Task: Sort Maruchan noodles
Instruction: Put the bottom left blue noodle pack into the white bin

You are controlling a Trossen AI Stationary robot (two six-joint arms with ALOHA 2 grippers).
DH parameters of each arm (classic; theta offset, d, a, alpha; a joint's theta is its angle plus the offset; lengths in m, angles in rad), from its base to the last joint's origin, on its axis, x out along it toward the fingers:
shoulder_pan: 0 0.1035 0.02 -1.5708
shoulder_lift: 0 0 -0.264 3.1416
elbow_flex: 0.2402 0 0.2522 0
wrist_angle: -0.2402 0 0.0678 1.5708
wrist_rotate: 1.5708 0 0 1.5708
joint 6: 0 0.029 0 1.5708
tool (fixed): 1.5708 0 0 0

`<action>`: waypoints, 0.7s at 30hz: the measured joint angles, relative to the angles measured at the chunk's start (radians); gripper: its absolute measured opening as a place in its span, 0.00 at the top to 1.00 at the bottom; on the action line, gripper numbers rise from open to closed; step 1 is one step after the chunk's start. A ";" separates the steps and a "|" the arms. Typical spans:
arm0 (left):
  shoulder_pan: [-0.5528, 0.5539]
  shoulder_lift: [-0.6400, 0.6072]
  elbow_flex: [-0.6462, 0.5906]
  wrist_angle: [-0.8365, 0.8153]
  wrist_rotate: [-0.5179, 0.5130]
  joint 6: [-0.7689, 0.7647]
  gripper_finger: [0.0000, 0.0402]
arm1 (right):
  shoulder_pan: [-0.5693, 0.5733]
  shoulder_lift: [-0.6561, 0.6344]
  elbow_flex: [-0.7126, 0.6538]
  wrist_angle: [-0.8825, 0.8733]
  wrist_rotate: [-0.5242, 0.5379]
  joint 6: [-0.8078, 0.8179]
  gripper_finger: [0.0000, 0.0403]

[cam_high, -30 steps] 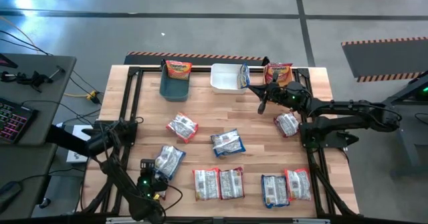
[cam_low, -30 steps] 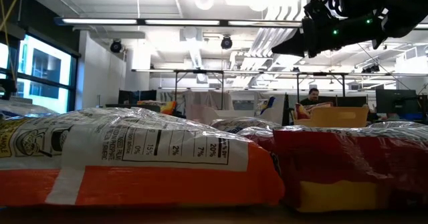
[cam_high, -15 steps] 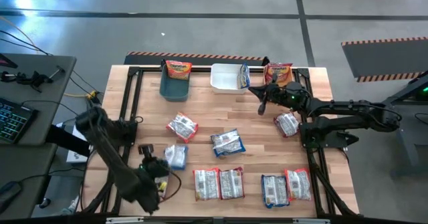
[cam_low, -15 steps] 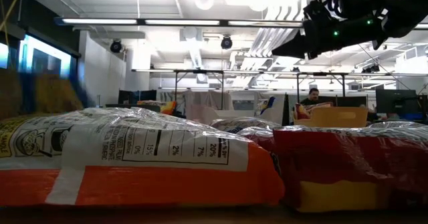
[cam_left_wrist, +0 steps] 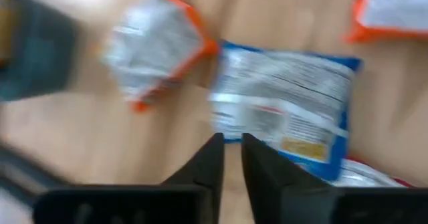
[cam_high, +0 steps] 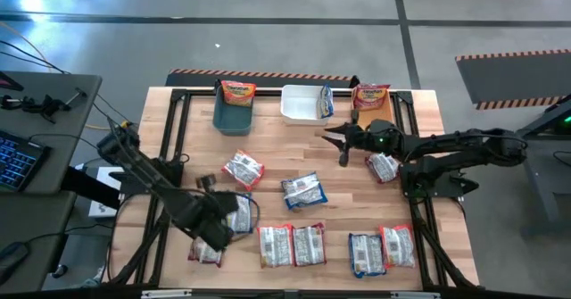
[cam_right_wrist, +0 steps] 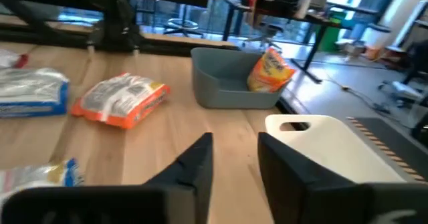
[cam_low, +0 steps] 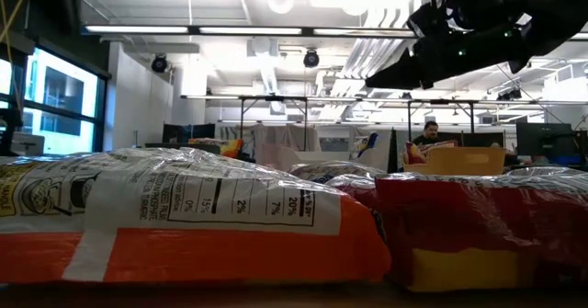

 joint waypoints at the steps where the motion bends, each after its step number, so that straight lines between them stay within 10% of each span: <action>1: 0.002 0.015 -0.019 0.046 0.053 0.020 0.83 | 0.003 0.003 0.000 0.006 0.014 0.000 0.71; 9: -0.030 0.147 -0.078 0.250 0.208 0.003 0.59 | 0.007 0.003 0.000 0.006 0.019 0.046 0.61; 21: -0.081 0.261 -0.090 0.243 0.253 -0.313 0.50 | 0.051 0.003 0.000 0.006 0.016 0.053 0.61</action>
